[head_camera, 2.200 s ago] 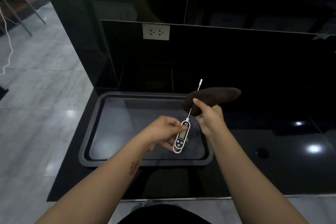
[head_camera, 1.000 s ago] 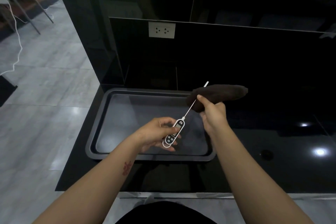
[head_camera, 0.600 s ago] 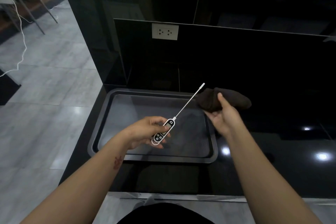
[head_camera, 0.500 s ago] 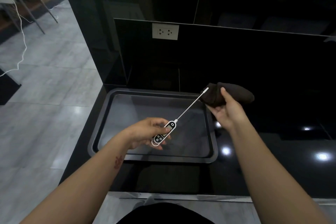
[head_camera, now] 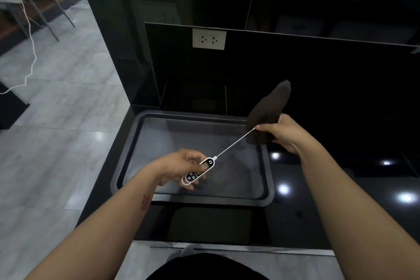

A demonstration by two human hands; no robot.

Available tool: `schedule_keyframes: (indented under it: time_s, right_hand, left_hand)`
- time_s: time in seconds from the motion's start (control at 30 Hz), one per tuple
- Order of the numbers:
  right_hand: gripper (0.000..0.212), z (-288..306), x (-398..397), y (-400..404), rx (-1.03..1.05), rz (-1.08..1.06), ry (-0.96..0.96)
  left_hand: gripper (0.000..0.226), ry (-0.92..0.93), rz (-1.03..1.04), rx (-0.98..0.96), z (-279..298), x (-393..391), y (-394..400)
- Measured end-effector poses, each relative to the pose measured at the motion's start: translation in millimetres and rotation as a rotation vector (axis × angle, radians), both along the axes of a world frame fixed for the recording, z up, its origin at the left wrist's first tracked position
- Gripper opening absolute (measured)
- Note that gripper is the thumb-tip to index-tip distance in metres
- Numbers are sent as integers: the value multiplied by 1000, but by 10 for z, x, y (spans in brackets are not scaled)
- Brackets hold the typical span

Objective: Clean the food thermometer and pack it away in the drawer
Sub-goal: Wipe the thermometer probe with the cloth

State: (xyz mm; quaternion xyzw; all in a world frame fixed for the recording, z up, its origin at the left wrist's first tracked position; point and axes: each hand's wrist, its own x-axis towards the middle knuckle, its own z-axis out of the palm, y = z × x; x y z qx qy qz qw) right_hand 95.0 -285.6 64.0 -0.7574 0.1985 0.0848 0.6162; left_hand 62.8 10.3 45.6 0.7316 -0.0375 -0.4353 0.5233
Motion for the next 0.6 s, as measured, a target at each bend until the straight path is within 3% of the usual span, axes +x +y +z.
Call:
schedule_keyframes:
  time_s: [0.1, 0.2, 0.27, 0.33, 0.43, 0.5, 0.6]
  right_hand:
    - [34, -24, 5, 3, 120, -25, 10]
    - [35, -131, -50, 124, 458, -233, -90]
    - [25, -182, -79, 234, 570, -364, -136]
    - [21, -204, -102, 284, 496, -419, -104]
    - [29, -253, -90, 232, 244, -391, 8]
    - [38, -211, -87, 212, 238, -429, 34]
    - [44, -92, -89, 255, 652, -541, -25]
  left_hand:
    - [18, 90, -11, -52, 25, 2, 25]
    - [18, 173, 13, -136, 44, -23, -32]
    - [16, 164, 12, -121, 32, -38, -91]
    - [16, 51, 16, -14, -2, -40, -137]
    - [12, -315, -14, 249, -25, 2, -161]
    - [11, -414, -23, 299, -8, 31, -191]
    - [11, -114, 77, 26, 46, -2, -249]
